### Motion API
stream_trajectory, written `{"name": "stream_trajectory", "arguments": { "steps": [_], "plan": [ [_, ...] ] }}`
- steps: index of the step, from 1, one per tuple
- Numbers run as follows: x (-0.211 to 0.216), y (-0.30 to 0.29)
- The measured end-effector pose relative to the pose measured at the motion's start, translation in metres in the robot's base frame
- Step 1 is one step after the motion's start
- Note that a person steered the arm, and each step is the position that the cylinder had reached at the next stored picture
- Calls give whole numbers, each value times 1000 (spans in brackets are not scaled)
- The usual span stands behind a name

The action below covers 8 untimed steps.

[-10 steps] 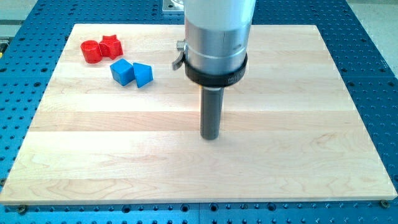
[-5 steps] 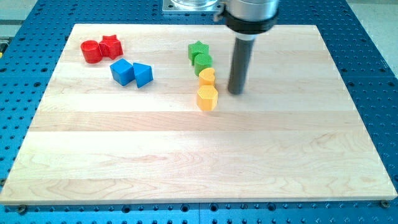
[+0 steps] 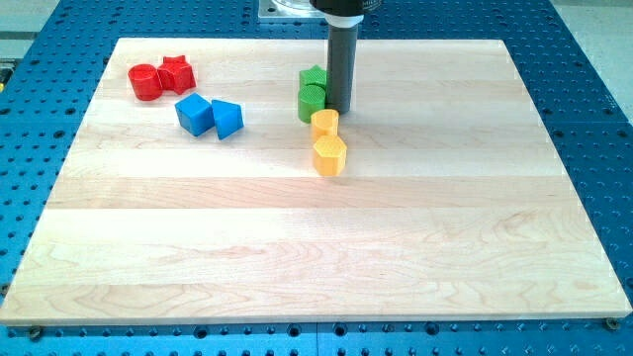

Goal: Adjust yellow blocks and green blocks

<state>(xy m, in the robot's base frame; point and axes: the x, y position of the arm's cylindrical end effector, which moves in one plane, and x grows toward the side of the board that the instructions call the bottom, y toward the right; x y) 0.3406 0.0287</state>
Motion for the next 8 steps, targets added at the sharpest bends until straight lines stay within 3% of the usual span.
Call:
{"name": "stream_trajectory", "arguments": {
  "steps": [2,5,6,7,8],
  "plan": [
    [59,41],
    [46,6],
    [82,46],
    [116,43],
    [116,13]
  ]
}}
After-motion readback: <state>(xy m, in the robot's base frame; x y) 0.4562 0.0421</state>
